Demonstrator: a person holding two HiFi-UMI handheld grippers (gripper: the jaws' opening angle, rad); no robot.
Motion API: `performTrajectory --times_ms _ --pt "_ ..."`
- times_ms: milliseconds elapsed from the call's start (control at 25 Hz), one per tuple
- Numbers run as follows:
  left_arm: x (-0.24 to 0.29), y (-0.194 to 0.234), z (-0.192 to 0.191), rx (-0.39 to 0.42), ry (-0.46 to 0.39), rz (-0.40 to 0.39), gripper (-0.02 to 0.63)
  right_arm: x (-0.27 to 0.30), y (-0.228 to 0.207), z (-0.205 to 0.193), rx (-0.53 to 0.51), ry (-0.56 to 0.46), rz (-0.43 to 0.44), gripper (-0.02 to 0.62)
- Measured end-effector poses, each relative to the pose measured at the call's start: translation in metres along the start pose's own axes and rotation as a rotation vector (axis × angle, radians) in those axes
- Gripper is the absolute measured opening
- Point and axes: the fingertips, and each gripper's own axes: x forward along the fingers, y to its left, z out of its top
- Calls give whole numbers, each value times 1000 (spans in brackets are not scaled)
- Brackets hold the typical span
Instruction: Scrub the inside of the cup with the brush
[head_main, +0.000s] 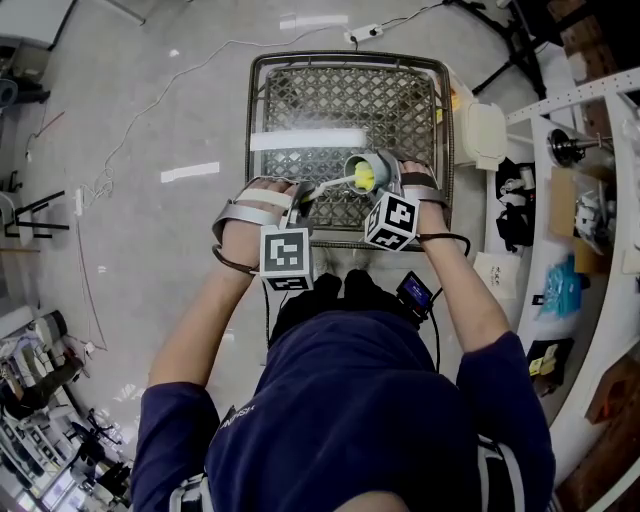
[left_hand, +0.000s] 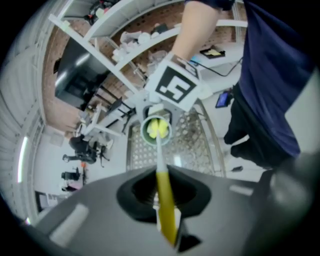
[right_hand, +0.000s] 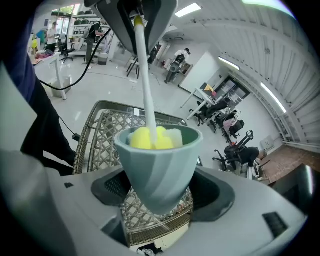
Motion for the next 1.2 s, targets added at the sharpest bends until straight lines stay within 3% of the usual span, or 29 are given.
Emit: performTrajectory --times_ms 120,240,400,520,640,760,960,1200 --pt "-3 14 -2 -34 3 37 26 -2 4 0 -13 -3 6 341" --pt "2 14 -10 -59 28 19 26 -5 5 1 -13 -12 6 341" --pt "3 -1 1 -21 0 -23 28 -4 -3 -2 11 -10 -2 341" --pt "-1 5 5 -21 -11 7 26 -4 -1 -5 9 -3 5 341" --pt "0 15 -3 -53 17 31 26 -5 7 -4 -10 -4 16 341" --pt "7 7 -8 -74 48 -9 26 -6 11 -3 -14 -12 24 341" --pt "3 -6 9 -35 -12 -52 28 -5 5 -5 28 -22 26 341" --pt "-19 12 3 -144 -62 -11 26 -12 -2 -13 137 -68 10 341"
